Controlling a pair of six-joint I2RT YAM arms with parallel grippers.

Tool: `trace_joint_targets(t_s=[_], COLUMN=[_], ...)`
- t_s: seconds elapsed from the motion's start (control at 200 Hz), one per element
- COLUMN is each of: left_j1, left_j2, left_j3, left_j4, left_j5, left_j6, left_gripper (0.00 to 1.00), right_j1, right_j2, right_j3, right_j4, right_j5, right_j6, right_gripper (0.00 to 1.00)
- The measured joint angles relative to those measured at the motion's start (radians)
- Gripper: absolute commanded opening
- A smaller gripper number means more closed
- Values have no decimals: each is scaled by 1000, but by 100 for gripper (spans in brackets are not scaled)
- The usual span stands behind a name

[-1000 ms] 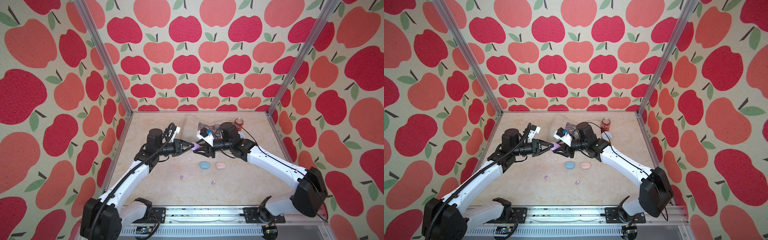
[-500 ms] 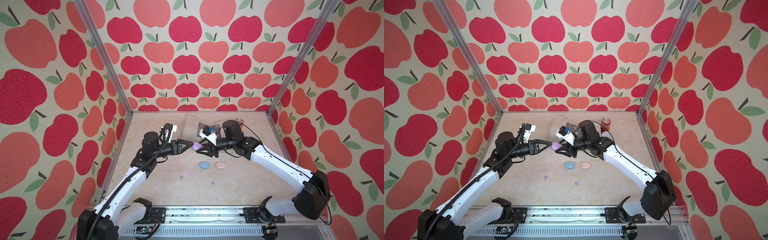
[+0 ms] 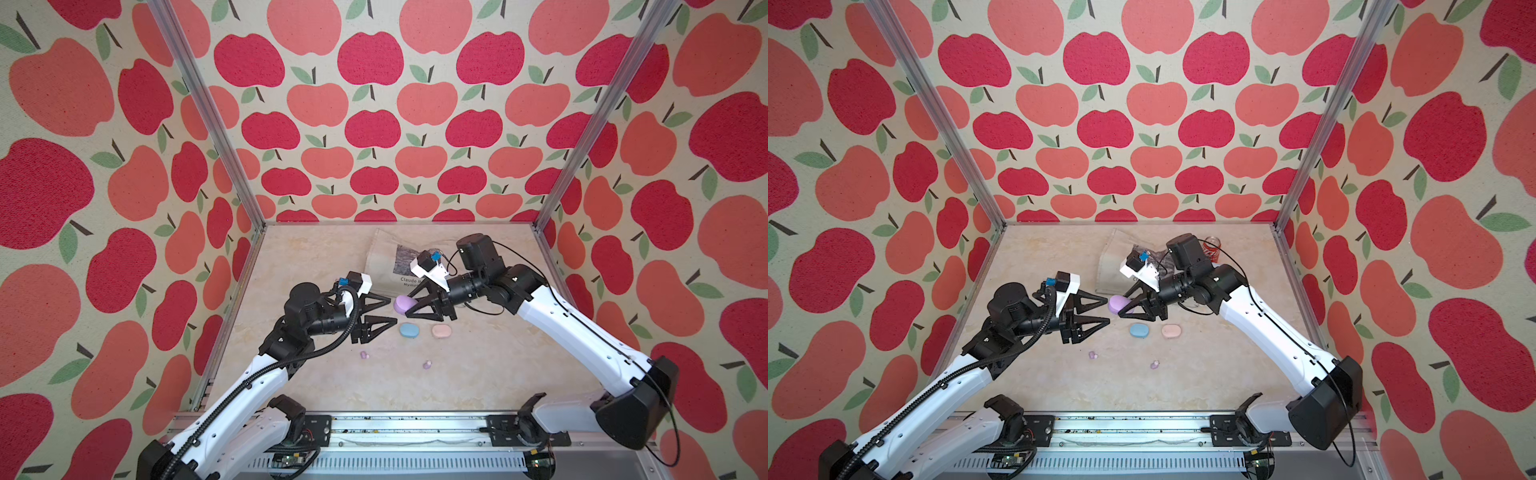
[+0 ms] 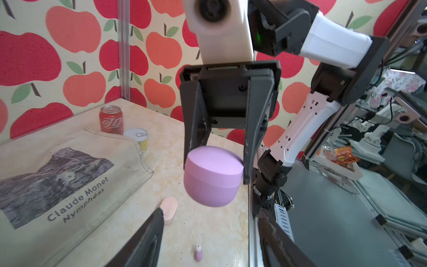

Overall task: Insert wireless bluetooth earbuds into charging case
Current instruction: Pass the charging case.

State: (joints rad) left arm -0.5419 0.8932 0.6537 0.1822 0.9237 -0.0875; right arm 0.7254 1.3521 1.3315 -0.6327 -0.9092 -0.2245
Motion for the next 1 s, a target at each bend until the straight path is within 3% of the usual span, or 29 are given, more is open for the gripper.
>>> trace_joint_targets(t_s=[0.19,0.495,0.996], left_j1=[-31,-64,-64], left_j2=[50,50,90], left_j3=[18,73,93], left_j4=[-11,-6,-18], left_j5=[0,0,13], left_j6=[80,97,79], left_gripper=[65,63,32], right_j1=[1,2,5], right_j2=[0,0,-13], right_j3=[3,3,2], right_j4=[-39,-42,-43], right_j5=[-18,-22,-25], right_j6=[1,2,20], right_gripper=[15,15,19])
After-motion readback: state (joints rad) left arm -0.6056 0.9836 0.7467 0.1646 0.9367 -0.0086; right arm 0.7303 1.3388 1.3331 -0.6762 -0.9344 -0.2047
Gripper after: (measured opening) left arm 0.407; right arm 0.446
